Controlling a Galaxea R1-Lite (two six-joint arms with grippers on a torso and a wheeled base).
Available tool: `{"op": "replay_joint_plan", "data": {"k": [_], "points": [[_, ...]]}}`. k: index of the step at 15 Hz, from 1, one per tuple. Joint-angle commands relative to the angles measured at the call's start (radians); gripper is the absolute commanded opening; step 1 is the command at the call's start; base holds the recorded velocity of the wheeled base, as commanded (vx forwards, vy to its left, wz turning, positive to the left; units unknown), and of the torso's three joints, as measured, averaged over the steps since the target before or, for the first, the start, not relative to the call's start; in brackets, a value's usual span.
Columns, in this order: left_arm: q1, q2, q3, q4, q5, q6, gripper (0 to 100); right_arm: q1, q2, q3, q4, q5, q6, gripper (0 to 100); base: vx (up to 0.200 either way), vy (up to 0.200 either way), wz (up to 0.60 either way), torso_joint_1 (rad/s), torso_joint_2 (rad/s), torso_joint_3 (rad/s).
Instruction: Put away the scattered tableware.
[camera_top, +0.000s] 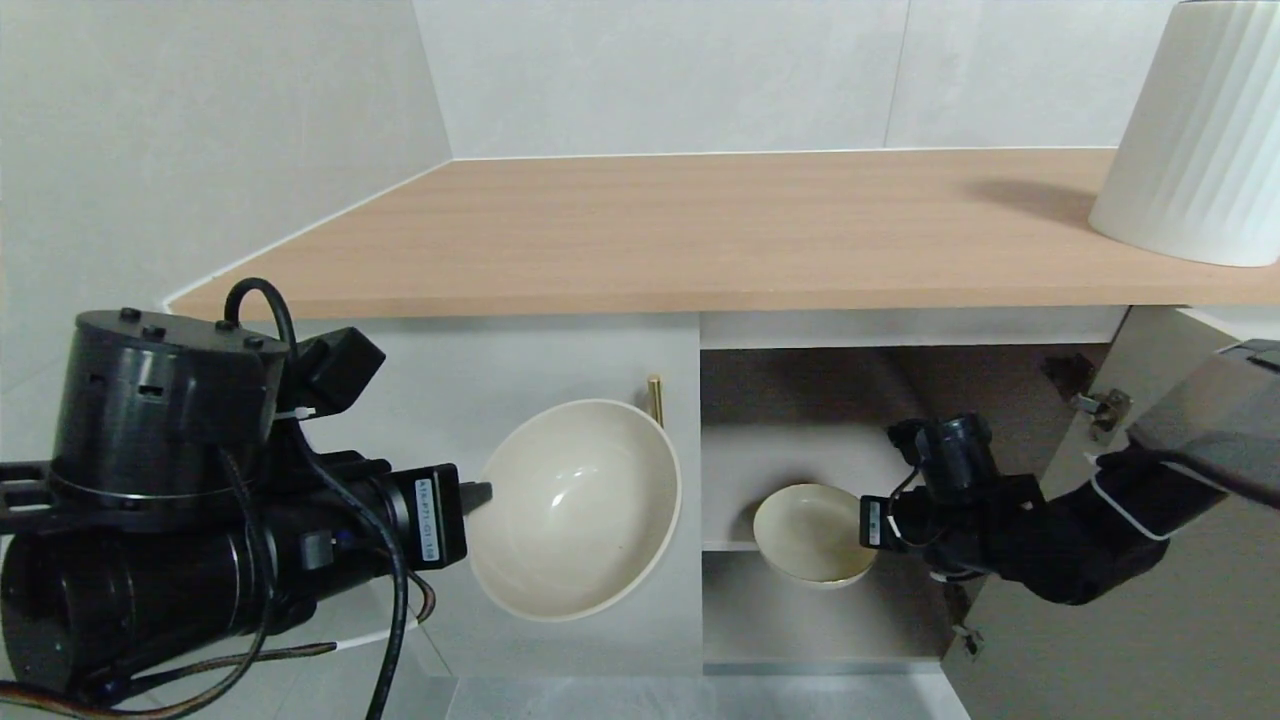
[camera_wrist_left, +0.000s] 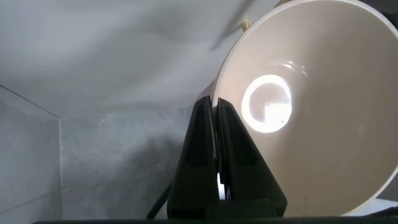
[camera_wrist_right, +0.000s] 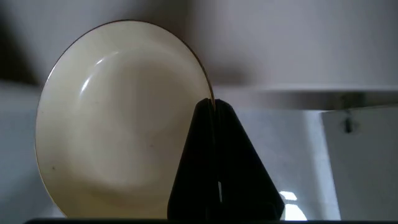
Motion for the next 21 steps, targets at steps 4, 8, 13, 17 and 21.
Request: {"op": "replay_joint_plan", "data": {"k": [4, 8, 13, 17, 21], "points": [[-0.011, 0.024, 0.001, 0.0, 0.0, -0.001, 0, -0.039, 0.168, -0.123, -0.024, -0.085, 0.058, 0, 0.0, 0.0, 0.0, 0.0, 0.0, 0.0], [-0.021, 0.025, 0.001, 0.0, 0.002, -0.001, 0, -0.057, 0.205, -0.2, -0.024, -0.121, 0.11, 0, 0.0, 0.0, 0.0, 0.0, 0.0, 0.0], [-0.021, 0.025, 0.001, 0.0, 0.002, -0.002, 0, -0.065, 0.245, -0.276, -0.021, -0.168, 0.153, 0, 0.0, 0.0, 0.0, 0.0, 0.0, 0.0], [-0.021, 0.027, 0.001, 0.0, 0.002, -0.002, 0, -0.076, 0.259, -0.301, -0.021, -0.181, 0.154, 0, 0.0, 0.0, 0.0, 0.0, 0.0, 0.0], [-0.021, 0.035, 0.001, 0.0, 0.002, -0.002, 0, -0.077, 0.263, -0.315, -0.023, -0.199, 0.164, 100, 0.0, 0.0, 0.0, 0.0, 0.0, 0.0]]}}
